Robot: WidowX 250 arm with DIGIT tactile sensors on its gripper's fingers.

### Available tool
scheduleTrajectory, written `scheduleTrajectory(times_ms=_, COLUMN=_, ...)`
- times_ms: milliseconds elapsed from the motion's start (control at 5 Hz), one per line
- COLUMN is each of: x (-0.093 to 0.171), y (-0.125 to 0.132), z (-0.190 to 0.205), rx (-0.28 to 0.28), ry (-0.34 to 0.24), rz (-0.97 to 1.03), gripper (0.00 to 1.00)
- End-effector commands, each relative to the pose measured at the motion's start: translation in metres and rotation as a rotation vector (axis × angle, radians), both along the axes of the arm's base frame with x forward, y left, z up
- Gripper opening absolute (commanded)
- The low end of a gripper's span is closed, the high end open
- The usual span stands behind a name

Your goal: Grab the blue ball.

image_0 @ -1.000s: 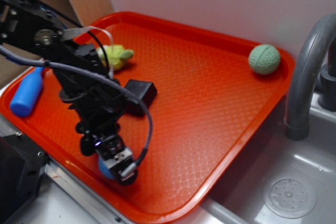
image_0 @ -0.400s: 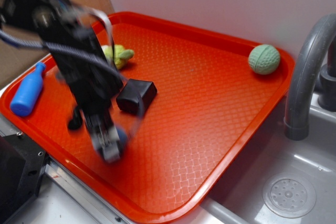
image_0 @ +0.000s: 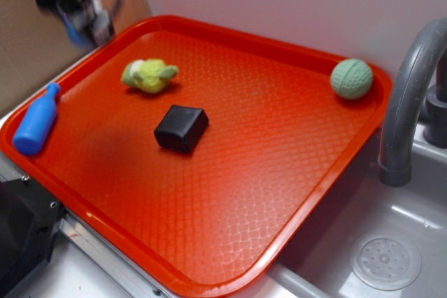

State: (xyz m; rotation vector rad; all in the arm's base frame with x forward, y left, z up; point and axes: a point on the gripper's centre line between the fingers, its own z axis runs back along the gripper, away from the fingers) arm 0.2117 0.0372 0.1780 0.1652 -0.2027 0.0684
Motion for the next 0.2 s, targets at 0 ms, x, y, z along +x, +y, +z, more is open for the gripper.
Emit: scheduleTrajectory(times_ms=0, x=-0.0030, y=0.0273, z=0.0273, rx=0.058, ry=0.013, rz=0.061, gripper=0.00)
